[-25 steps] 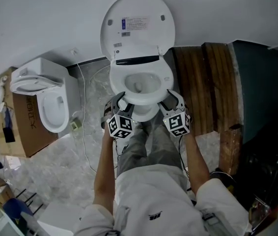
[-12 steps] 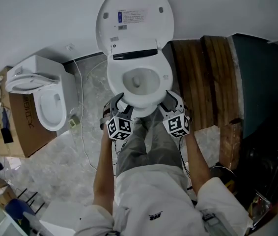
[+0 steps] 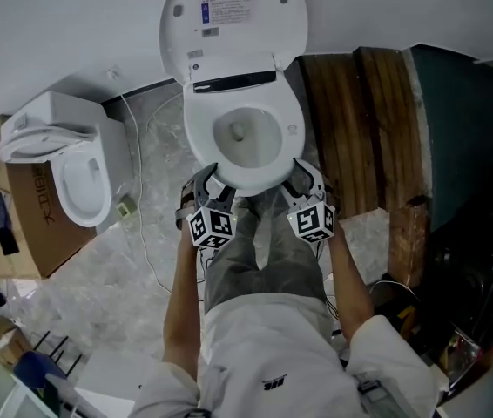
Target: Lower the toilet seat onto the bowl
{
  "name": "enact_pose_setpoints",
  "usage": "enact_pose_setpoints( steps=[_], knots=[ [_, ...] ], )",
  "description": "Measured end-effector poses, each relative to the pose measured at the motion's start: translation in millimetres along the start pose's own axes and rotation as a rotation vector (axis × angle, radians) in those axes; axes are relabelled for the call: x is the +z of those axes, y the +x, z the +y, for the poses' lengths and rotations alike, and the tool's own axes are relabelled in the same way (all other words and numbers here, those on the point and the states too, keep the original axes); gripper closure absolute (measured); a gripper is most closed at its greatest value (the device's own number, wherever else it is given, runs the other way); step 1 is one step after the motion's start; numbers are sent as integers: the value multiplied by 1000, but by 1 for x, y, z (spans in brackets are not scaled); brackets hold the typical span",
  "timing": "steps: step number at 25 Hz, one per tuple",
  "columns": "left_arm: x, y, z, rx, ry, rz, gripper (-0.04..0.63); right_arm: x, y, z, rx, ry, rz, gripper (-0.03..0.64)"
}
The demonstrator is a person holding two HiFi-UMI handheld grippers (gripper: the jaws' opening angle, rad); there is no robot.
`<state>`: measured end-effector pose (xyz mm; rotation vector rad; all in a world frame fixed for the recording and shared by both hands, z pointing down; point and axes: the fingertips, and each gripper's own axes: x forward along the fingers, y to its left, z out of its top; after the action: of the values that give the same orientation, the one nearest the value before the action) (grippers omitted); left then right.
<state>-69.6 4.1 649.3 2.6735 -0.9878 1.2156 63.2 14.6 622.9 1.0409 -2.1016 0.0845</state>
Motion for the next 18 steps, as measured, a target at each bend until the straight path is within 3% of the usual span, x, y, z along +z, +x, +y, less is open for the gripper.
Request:
enact_pose_setpoints(
  steps=[18],
  knots=[
    [-46, 19, -42, -1, 47, 43, 298, -55, 12, 37, 23, -69, 39, 350]
  ],
)
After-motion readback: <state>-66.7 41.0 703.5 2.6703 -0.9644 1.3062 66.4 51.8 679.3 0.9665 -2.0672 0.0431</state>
